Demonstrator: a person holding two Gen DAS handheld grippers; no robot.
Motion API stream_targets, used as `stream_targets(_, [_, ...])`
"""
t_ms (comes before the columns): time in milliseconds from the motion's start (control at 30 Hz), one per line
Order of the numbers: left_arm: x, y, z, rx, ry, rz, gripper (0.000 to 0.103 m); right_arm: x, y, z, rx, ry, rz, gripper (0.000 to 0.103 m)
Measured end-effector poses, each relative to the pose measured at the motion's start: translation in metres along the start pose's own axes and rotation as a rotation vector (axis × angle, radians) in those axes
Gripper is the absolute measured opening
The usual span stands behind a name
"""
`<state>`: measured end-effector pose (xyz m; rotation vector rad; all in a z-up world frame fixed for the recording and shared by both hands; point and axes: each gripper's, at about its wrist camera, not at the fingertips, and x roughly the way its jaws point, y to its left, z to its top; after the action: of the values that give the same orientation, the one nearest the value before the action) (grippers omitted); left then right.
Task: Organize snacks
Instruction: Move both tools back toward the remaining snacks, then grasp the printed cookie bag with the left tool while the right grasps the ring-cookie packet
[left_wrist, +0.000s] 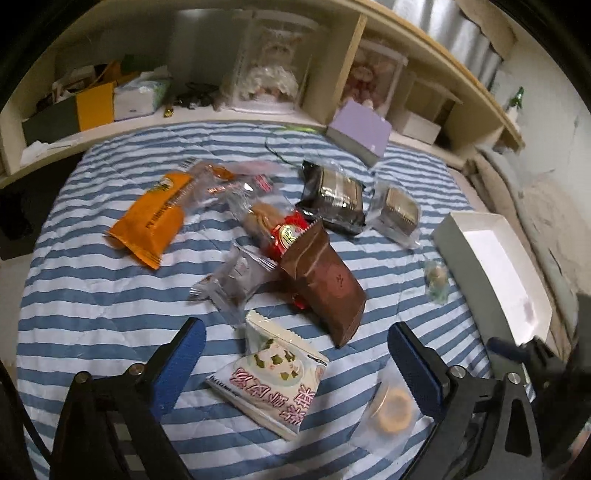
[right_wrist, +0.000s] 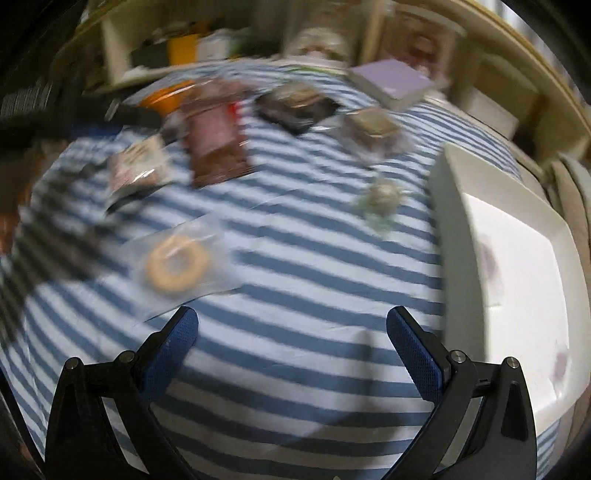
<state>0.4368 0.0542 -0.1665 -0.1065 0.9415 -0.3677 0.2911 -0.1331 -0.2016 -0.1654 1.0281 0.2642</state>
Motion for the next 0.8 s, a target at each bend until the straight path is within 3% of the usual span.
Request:
stream_targets(200, [0.015, -0.019, -0.008, 0.131, 0.109, -0.016, 0.077, -0.021, -0.023, 0.005, 0.144, -0.034, 0.085, 0.103])
stream_targets(367, [0.021, -0.027, -0.01, 0.167, 0.178, -0.002, 0.069, -0.025, -0.018, 0.008, 0.172, -0.044, 0.135, 0.103])
stream_targets(467, [0.021, -0.033, -0.013, 0.191, 0.194, 0.036, 0.069, -0.024, -0.009, 0.005, 0.188, -0.03, 0.163, 0.103])
stream_targets(633, [0.02, -0.043, -0.023, 0.261, 0.243, 0.034, 0.086, -0.019, 0.011, 0.0, 0.179, 0.002, 0.21, 0.103])
stream_targets(733, [0.02, -0.044, -0.029, 0.3, 0.269, 0.044, 0.084, -0.014, 0.023, -0.003, 0.167, 0.015, 0.226, 0.103])
stream_targets(800, [0.02, -0.041, -0.031, 0.305, 0.286, 0.057, 0.073, -0.008, 0.032, -0.006, 0.155, 0.03, 0.236, 0.103])
